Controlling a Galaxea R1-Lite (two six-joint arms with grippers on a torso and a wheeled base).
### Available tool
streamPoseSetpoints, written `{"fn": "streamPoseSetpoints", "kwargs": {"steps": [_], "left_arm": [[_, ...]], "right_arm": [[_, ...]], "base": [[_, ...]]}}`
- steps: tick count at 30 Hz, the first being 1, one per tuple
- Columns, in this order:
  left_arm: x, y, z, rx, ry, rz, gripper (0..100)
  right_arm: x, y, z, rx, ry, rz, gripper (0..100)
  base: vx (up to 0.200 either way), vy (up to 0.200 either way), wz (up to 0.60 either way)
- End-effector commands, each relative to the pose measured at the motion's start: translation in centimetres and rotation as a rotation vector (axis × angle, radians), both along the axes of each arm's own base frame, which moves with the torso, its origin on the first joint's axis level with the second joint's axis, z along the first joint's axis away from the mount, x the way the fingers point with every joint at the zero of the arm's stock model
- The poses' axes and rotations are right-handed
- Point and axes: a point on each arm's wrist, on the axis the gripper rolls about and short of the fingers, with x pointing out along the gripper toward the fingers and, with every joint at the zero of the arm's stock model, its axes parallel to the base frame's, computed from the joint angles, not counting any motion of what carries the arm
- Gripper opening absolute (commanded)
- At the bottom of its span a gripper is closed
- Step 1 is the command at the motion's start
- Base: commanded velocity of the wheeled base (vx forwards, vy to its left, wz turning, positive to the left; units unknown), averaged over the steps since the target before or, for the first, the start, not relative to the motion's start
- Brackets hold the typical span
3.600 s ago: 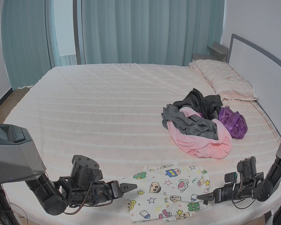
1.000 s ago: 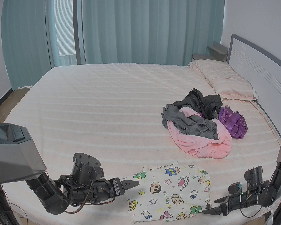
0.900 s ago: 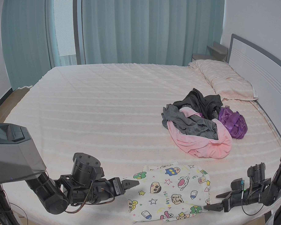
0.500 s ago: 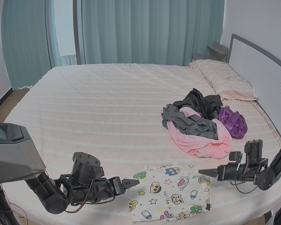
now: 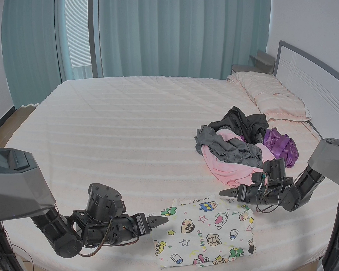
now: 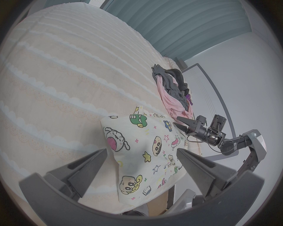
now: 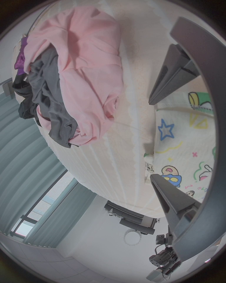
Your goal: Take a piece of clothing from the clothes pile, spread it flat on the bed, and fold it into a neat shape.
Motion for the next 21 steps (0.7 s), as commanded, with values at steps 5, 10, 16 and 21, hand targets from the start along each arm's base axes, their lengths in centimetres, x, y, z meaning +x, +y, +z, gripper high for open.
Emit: {"fn": "streamPoseSetpoints", "kwargs": {"steps": [5,10,16,21], "left_arm": [[-0.02,-0.03,-0.05,0.001,0.001,-0.001,100],[-0.02,-0.03,-0.09,0.002,0.002,-0.001,100],[-0.02,-0.03,-0.09,0.002,0.002,-0.001,100],[-0.02,-0.03,-0.09,0.002,0.002,-0.001,100]], "right_arm": [[0.68,-0.30,-1.46,-0.010,0.030,-0.018,100],[0.54,-0.67,-1.57,-0.011,0.039,-0.027,0],[0.93,-0.81,-1.23,0.007,0.023,-0.043,0],[1.29,-0.74,-0.67,0.024,0.009,-0.063,0]], "base": [[0.000,0.000,0.00],[0.000,0.000,0.00],[0.000,0.000,0.00],[0.000,0.000,0.00]]}}
